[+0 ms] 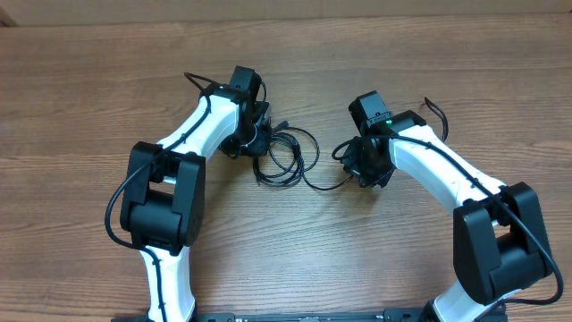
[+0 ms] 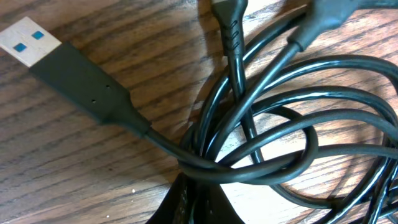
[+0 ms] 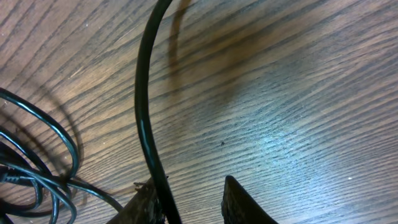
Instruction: Untangle cables
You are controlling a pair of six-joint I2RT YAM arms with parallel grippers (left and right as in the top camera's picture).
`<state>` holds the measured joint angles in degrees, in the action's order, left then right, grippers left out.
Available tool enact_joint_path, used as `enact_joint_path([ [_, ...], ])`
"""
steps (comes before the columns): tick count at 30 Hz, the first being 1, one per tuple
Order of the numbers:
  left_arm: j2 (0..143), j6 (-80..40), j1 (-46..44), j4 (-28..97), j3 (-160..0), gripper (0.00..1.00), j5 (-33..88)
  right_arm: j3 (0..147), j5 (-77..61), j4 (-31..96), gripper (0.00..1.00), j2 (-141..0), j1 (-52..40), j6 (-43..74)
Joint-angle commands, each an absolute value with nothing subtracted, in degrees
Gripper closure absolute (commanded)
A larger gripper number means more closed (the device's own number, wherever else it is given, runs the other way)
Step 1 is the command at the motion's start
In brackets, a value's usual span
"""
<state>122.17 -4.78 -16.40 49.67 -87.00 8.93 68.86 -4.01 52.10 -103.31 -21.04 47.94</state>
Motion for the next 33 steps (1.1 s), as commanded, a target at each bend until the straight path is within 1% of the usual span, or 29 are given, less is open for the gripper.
enact_joint_path([
  [1, 122.7, -5.4, -16.3, 49.5, -85.9, 0.96, 8.1, 68.5, -3.0, 51.5, 0.71, -102.9, -21.3, 48.0],
  [4, 122.7, -5.3, -16.3, 49.6, -85.9, 0.96, 10.6, 68.5, -3.2, 52.4, 0.71, -102.9, -21.3, 48.0],
  [5, 122.7, -5.3, -16.3, 49.6, -85.9, 0.96, 10.6, 68.5, -3.9, 53.1, 0.63, -102.9, -21.3, 48.0],
  [7, 122.7, -5.3, -16.4, 49.6, -85.9, 0.96, 10.6, 68.5, -6.4, 54.2, 0.32, -102.9, -21.3, 48.0],
  [8, 122.7, -5.3, -16.4, 49.6, -85.9, 0.96, 10.6, 68.5, -8.0, 54.7, 0.21, -102.9, -21.3, 48.0],
  [10, 122.7, -5.3, -16.4, 49.5, -85.9, 0.96, 10.9, 68.5, -11.7, 54.7, 0.17, -102.9, -21.3, 48.0],
  [12, 122.7, -5.1, -16.5, 49.2, -85.9, 0.96, 11.9, 68.5, -15.5, 54.4, 0.18, -102.9, -21.3, 48.2],
  [15, 122.7, -5.2, -16.5, 48.8, -85.9, 0.96, 13.2, 68.5, -17.3, 54.5, 0.26, -102.9, -21.3, 50.6],
  [18, 122.7, -5.2, -16.5, 48.6, -85.9, 0.96, 15.8, 68.5, -17.2, 54.7, 0.27, -102.9, -21.3, 54.1],
  [22, 122.7, -5.4, -16.5, 47.9, -86.2, 0.96, 25.5, 68.5, -15.6, 54.6, 0.28, -102.9, -21.7, 61.5],
  [24, 122.7, -5.4, -16.5, 47.9, -86.5, 0.96, 29.3, 68.5, -13.3, 54.7, 0.31, -102.9, -22.3, 65.2],
  [29, 122.7, -5.4, -16.4, 47.9, -86.7, 0.96, 29.9, 68.5, -9.8, 54.6, 0.34, -102.9, -25.0, 71.7],
  [33, 122.7, -6.7, -16.4, 48.0, -86.8, 0.96, 29.9, 68.5, -6.5, 54.5, 0.33, -102.9, -28.3, 77.6],
])
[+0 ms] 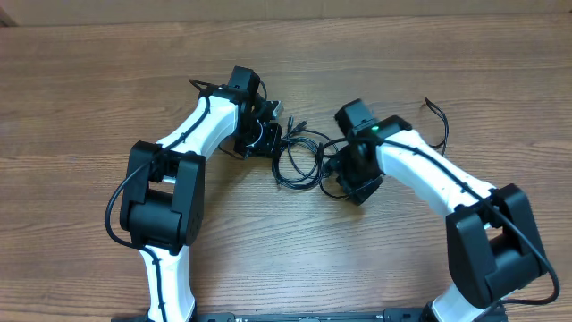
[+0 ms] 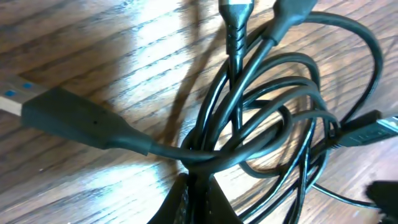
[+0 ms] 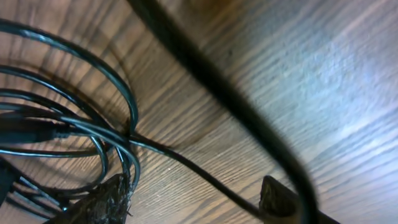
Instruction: Untangle cables
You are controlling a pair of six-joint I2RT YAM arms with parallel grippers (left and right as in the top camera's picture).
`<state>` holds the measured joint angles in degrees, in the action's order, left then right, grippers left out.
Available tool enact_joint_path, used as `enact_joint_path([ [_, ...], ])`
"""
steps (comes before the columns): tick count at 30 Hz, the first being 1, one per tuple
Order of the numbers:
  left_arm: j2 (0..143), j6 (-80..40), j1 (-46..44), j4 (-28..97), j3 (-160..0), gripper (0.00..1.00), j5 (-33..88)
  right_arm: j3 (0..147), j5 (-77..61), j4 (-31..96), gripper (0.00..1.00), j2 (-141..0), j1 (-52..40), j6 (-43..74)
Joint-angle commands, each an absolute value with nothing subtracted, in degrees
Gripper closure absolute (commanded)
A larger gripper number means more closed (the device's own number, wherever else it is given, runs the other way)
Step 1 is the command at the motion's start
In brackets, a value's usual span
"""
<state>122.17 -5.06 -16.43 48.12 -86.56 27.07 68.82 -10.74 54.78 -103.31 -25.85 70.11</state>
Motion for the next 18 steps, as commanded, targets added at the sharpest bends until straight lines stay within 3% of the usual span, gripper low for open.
enact_joint_path([
  [1, 122.7, -6.7, -16.4, 48.0, -86.8, 0.96, 29.9, 68.5, -5.3, 54.5, 0.33, -102.9, -29.3, 78.6],
  [4, 122.7, -6.7, -16.4, 48.0, -86.8, 0.96, 29.9, 68.5, -1.6, 54.7, 0.34, -102.9, -32.0, 80.8],
  [7, 122.7, -6.7, -16.4, 48.0, -86.8, 0.96, 29.9, 68.5, 2.4, 55.2, 0.41, -102.9, -34.8, 83.9],
  [18, 122.7, -6.7, -16.4, 47.9, -86.8, 0.96, 29.9, 65.1, 7.9, 54.8, 0.39, -102.9, -36.0, 94.0],
])
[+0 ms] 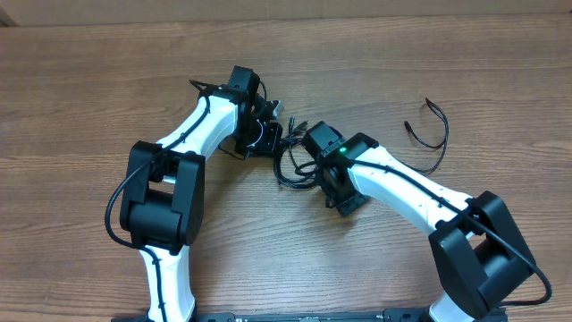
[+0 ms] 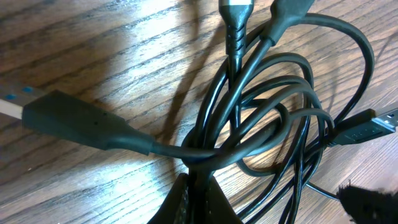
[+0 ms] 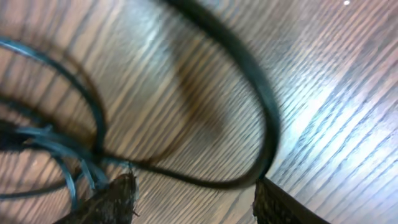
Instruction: Untangle cables
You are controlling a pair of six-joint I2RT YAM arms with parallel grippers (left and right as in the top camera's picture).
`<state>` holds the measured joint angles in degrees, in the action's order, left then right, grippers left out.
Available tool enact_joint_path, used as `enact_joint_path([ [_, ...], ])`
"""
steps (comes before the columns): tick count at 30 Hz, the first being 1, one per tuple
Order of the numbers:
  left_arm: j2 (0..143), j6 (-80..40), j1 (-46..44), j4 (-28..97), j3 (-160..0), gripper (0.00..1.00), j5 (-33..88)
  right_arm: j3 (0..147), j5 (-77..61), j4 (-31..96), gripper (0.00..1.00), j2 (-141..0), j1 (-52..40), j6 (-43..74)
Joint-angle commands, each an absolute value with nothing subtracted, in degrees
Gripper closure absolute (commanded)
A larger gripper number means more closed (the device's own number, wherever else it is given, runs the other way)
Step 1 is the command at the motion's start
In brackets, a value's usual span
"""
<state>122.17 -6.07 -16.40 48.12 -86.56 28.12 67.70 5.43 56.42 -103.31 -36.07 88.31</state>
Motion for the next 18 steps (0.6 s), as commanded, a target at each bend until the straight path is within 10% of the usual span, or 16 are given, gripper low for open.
enact_joint_path([
  [1, 122.7, -6.7, -16.4, 47.9, -86.8, 0.96, 29.9, 64.2, 7.9, 53.3, 0.39, -102.9, -36.0, 94.7],
  [6, 122.7, -6.7, -16.4, 47.9, -86.8, 0.96, 29.9, 61.2, 7.9, 46.8, 0.49, -102.9, -35.9, 94.7],
  [10, 122.7, -6.7, -16.1, 48.0, -87.0, 0.96, 29.9, 61.3, 8.1, 46.9, 0.96, -102.9, -35.9, 91.5],
  [18, 122.5, -4.9, -11.6, 51.9, -89.3, 0.96, 29.9, 70.4, 8.5, 52.1, 0.96, -100.2, -31.3, 64.8],
])
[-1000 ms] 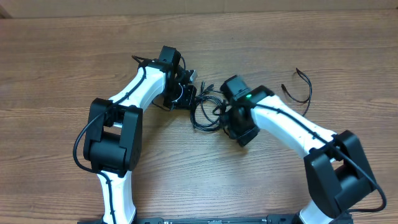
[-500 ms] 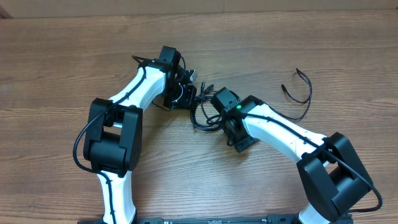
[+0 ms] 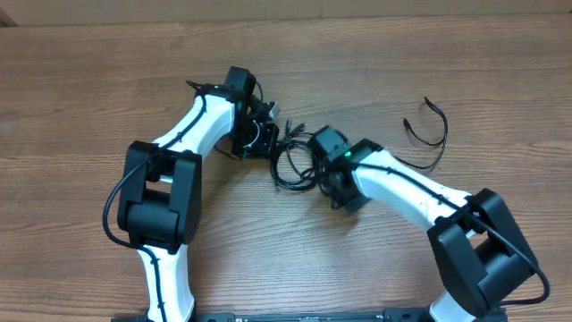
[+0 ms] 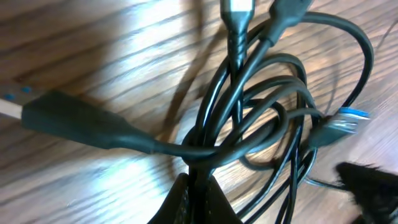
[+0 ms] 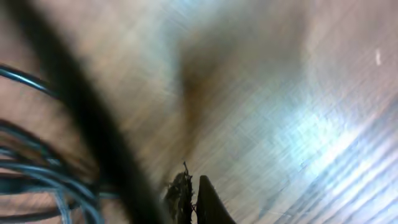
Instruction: Untangle cables
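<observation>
A tangle of black cables (image 3: 293, 159) lies at the middle of the table. My left gripper (image 3: 261, 139) is at its left edge. In the left wrist view that gripper (image 4: 196, 186) is shut on a bunch of strands. A grey USB plug (image 4: 68, 118) sticks out to the left, and the loops (image 4: 280, 118) spread right to a small blue-tipped plug (image 4: 339, 121). My right gripper (image 3: 325, 177) is at the tangle's right edge. In its blurred wrist view the right gripper (image 5: 193, 200) has its fingers together with nothing visible between them, and a thick black strand (image 5: 81, 112) passes on their left.
A separate thin black cable (image 3: 427, 125) lies curled on the wooden table (image 3: 447, 54) at the upper right, apart from the tangle. Both white arms reach in from the near edge and flank the tangle.
My right gripper's fingers were wide apart and are now together. The small plug at the right of the left wrist view has shifted inward and turned. The left gripper keeps its hold.
First my left gripper was shut on the bundle, and the right gripper stood to the tangle's right with a strand beside its fingers. Then the bundle sat slightly higher, and the right gripper was open and closer. It was then at the tangle's edge, and now it is shut.
</observation>
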You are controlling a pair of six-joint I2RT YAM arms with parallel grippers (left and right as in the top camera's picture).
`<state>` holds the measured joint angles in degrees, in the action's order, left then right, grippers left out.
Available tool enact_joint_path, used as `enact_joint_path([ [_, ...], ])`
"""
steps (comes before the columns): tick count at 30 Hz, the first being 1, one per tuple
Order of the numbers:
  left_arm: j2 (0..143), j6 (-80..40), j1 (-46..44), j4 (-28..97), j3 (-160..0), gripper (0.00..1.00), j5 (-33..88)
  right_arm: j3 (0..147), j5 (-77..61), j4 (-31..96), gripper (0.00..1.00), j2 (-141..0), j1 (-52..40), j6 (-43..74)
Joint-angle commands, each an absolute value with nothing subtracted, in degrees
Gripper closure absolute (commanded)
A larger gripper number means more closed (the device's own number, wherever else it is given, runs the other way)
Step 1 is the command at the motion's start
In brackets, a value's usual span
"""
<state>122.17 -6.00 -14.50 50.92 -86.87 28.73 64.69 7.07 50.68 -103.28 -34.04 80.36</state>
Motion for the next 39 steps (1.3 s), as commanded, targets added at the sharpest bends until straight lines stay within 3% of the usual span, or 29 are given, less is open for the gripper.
enact_joint_path([
  [1, 122.4, -4.9, -10.9, 52.1, -89.3, 0.96, 29.9, 72.1, 8.5, 53.6, 0.96, -99.9, -30.5, 61.6],
  [10, 122.4, -4.6, -5.0, 53.8, -89.3, 0.96, 29.9, 85.3, 8.6, 67.6, 0.96, -99.4, -23.3, 42.9],
  [15, 122.4, -4.7, -4.4, 54.0, -89.3, 0.94, 29.8, 85.5, 8.7, 68.3, 0.96, -99.5, -20.6, 41.5],
  [16, 122.4, -4.7, -4.4, 54.1, -89.3, 0.9, 29.8, 85.5, 9.5, 68.2, 0.96, -99.5, -20.3, 41.4],
  [18, 122.4, -4.7, -4.6, 54.3, -89.3, 0.69, 29.8, 85.5, 13.4, 68.3, 0.96, -99.5, -19.4, 41.4],
  [19, 122.4, -4.7, -4.7, 54.3, -89.3, 0.63, 29.8, 85.5, 15.8, 68.3, 0.96, -99.5, -18.9, 41.4],
  [22, 122.4, -4.7, -4.8, 54.4, -89.3, 0.58, 29.8, 85.5, 21.9, 68.3, 0.96, -99.6, -17.2, 41.5],
  [39, 122.4, -4.7, -4.9, 54.4, -89.3, 0.54, 29.6, 85.5, 28.7, 61.5, 0.96, -103.9, 0.9, 41.5],
])
